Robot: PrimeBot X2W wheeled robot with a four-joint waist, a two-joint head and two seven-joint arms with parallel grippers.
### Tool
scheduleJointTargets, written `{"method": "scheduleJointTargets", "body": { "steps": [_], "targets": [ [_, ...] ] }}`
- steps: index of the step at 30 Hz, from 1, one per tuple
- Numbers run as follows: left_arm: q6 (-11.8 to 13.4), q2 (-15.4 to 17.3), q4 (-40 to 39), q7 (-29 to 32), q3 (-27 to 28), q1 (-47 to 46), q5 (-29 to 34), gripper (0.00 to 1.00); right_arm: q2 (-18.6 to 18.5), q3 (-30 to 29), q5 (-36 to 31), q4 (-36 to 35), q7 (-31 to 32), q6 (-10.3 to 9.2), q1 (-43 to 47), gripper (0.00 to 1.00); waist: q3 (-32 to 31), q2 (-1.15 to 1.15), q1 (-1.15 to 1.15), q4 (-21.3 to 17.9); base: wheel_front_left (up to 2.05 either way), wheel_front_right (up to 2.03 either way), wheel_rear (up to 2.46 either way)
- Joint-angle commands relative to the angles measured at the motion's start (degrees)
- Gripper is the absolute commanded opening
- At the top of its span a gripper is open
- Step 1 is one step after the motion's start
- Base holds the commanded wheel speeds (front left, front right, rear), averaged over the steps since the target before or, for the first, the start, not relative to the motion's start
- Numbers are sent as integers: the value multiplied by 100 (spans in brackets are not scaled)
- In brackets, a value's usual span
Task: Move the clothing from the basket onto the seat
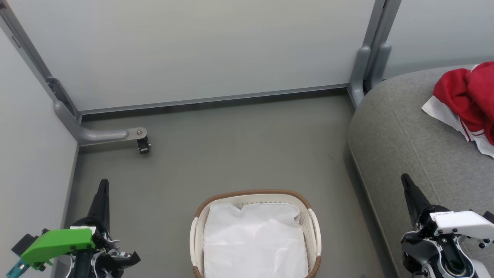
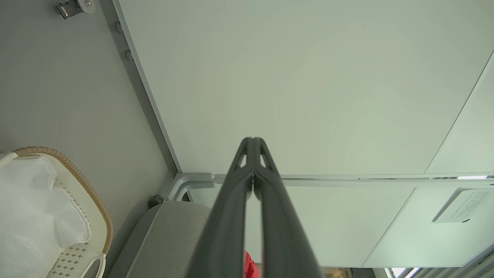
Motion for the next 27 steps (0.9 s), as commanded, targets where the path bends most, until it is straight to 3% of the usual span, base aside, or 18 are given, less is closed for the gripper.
{"method": "scheduleJointTargets", "body": {
  "steps": [1,27],
  "targets": [
    [-35,34,-11,24,10,-56,-17,0,-18,-15,-22,-18,16,-2,-44,0,0,0,0,0,0,0,0],
    [-35,34,-12,21,7,-55,-20,0,-17,-17,-19,-18,19,-2,-45,0,0,0,0,0,0,0,0]
  ]
}}
